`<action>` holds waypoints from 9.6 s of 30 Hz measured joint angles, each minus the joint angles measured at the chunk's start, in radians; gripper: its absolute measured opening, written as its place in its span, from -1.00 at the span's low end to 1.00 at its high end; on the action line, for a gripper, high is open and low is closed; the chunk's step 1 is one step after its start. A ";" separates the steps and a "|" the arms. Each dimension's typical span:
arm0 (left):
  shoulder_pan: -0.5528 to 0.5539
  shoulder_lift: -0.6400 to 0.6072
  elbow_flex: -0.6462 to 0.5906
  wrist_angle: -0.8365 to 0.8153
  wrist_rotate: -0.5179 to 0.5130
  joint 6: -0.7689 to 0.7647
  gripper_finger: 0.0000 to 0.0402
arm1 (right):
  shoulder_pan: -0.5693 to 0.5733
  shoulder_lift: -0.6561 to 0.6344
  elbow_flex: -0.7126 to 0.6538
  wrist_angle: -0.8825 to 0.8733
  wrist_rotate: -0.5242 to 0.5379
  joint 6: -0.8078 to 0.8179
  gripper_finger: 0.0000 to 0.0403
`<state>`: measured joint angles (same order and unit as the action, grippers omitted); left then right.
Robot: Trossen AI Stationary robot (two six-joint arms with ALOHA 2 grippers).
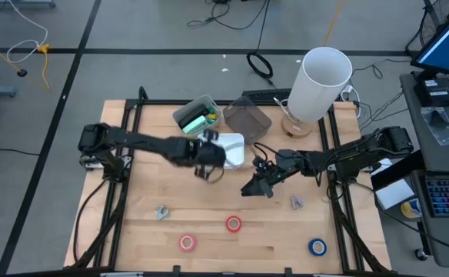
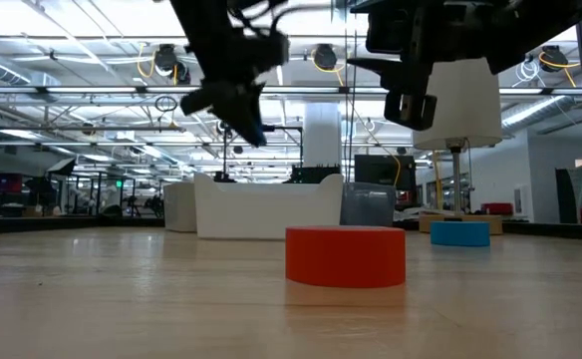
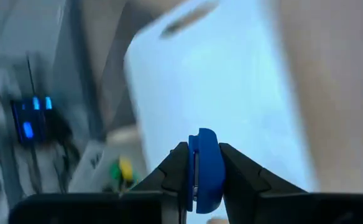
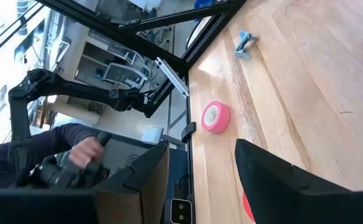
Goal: Pick and place Stapler, Stapler remover, tape
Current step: Put the blue stapler into the gray bin, then put the gray staple remover into the white bin, then put the pink tape into the black bin
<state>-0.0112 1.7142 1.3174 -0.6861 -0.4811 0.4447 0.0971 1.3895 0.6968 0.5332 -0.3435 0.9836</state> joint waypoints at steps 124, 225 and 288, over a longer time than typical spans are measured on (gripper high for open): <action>-0.539 -0.372 -0.366 -0.409 0.560 -2.060 0.21 | 0.003 -0.001 0.000 0.024 -0.007 -0.046 -0.15; -0.034 -0.700 -0.667 0.825 0.198 -1.170 -0.87 | 0.003 -0.002 0.001 0.024 0.002 -0.073 -0.17; 0.227 0.148 -0.078 0.219 0.352 -0.633 -0.51 | 0.062 -0.002 0.001 0.099 0.054 -0.050 -0.17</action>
<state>0.2160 1.8622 1.2399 -0.4670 -0.1292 -0.1879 0.1593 1.3876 0.6975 0.6319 -0.2897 0.9337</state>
